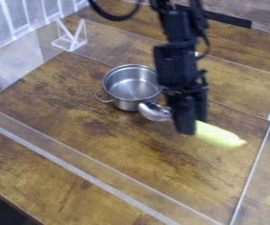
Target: Move the green spoon to the right
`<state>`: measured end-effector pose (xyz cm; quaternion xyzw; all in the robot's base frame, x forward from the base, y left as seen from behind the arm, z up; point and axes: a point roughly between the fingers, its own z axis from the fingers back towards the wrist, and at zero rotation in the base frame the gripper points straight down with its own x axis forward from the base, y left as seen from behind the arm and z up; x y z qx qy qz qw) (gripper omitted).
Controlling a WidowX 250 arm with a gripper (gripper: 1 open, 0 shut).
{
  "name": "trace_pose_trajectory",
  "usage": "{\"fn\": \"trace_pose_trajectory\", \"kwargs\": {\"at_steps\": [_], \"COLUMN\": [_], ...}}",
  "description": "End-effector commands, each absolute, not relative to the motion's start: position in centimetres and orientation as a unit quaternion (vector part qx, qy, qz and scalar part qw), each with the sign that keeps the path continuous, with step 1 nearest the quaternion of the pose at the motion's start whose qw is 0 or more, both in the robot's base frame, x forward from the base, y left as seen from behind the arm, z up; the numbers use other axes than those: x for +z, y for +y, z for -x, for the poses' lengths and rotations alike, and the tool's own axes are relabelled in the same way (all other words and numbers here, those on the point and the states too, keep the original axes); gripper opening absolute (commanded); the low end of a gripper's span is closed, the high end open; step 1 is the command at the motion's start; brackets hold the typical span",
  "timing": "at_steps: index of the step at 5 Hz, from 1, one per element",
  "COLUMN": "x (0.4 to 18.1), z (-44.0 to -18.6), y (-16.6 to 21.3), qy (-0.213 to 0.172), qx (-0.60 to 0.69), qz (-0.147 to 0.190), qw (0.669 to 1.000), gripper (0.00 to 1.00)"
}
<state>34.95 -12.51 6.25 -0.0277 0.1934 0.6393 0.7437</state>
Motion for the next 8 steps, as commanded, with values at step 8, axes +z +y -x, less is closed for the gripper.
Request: {"fn": "trace_pose_trajectory", "kwargs": {"at_steps": [8], "x": [3.2], "z": [-37.3], "y": [-15.6], "qy": [0.193], "qx": [0.619], "qz": [0.038], "qw": [0.760], "gripper": [0.00]}}
